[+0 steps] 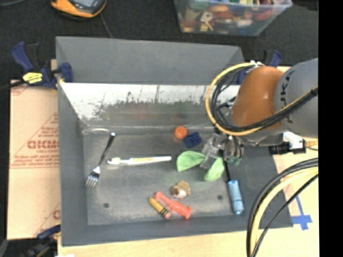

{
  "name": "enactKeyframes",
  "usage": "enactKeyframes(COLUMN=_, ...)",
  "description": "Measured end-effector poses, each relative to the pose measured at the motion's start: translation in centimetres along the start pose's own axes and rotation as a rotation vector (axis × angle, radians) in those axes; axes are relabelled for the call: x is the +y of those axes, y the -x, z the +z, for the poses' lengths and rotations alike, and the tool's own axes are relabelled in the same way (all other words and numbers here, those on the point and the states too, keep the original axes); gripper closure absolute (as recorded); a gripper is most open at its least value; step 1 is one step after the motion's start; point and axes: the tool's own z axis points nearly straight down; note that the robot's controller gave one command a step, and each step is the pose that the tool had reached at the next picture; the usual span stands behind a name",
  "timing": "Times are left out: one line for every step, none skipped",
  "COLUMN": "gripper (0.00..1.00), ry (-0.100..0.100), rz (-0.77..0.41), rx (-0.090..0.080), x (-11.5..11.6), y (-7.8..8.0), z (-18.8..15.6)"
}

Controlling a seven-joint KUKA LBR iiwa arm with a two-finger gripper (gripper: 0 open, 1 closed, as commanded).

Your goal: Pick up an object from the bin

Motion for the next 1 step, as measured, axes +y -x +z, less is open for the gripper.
enactKeyframes(gripper=1.00, ry=0.000, rz=-0.002, rx=0.001, x=-0.01, y=0.04, z=-2.17)
